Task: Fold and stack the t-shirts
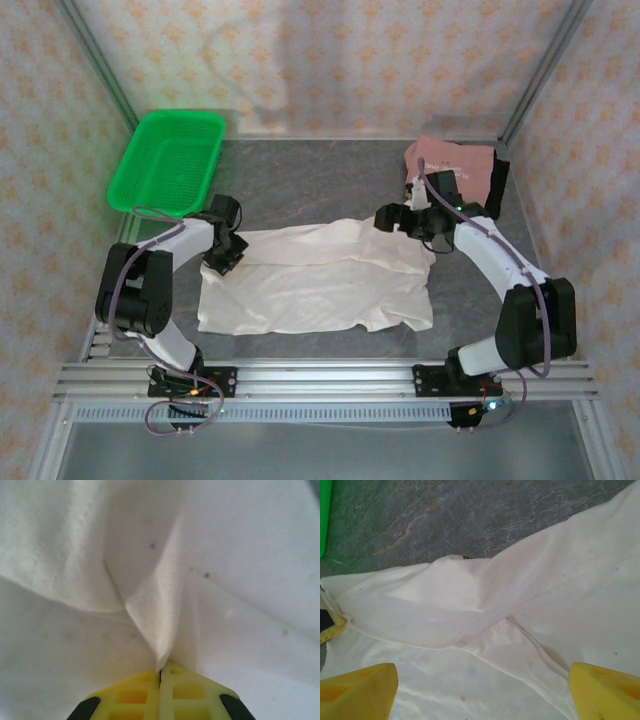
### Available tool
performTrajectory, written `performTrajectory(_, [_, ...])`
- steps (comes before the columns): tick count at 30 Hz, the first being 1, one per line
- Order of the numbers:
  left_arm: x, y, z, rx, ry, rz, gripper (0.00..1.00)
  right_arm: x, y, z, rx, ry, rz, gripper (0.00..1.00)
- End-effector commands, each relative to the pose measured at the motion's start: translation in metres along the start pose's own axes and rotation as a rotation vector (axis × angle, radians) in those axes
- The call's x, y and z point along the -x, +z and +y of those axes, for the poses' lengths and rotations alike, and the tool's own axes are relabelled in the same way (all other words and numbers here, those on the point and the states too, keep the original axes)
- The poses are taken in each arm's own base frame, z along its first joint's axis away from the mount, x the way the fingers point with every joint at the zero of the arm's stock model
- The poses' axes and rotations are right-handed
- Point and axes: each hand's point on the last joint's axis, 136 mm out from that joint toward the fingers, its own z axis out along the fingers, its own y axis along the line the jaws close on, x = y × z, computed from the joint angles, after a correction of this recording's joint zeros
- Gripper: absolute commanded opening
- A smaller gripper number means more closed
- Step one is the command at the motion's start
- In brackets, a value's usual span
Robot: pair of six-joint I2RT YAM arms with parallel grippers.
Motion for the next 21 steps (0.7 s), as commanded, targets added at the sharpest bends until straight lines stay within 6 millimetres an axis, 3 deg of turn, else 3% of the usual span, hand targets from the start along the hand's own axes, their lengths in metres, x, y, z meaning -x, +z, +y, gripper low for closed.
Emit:
performTrajectory(1, [0.001, -0.006, 0.006, -0.006, -0.011, -0.047, 0.03, 0.02, 0.0, 0.015, 0.036, -0.017, -0.042, 0.91])
performTrajectory(9, [-0.012, -0.019, 0.015, -0.081, -0.094, -0.102, 0.02, 0.018, 0.02, 0.021, 0.034, 0.004, -0.007, 0.92])
performTrajectory(17, [-0.022, -0.037, 0.028, -0.209, -0.172, -0.171, 0.06, 0.01, 0.047, -0.002, -0.062, 0.107, 0.04, 0.91])
performTrajectory(18, [-0.022, -0.041, 0.031, -0.217, -0.172, -0.182, 0.09, 0.008, 0.05, -0.006, -0.077, 0.116, 0.044, 0.91])
performTrajectory(20, [-0.022, -0.051, 0.042, -0.222, -0.178, -0.211, 0.38, 0.006, 0.054, -0.011, -0.091, 0.132, 0.046, 0.91])
performTrajectory(21, [-0.021, -0.057, 0.046, -0.229, -0.185, -0.229, 0.58, 0.004, 0.056, -0.012, -0.093, 0.139, 0.048, 0.91])
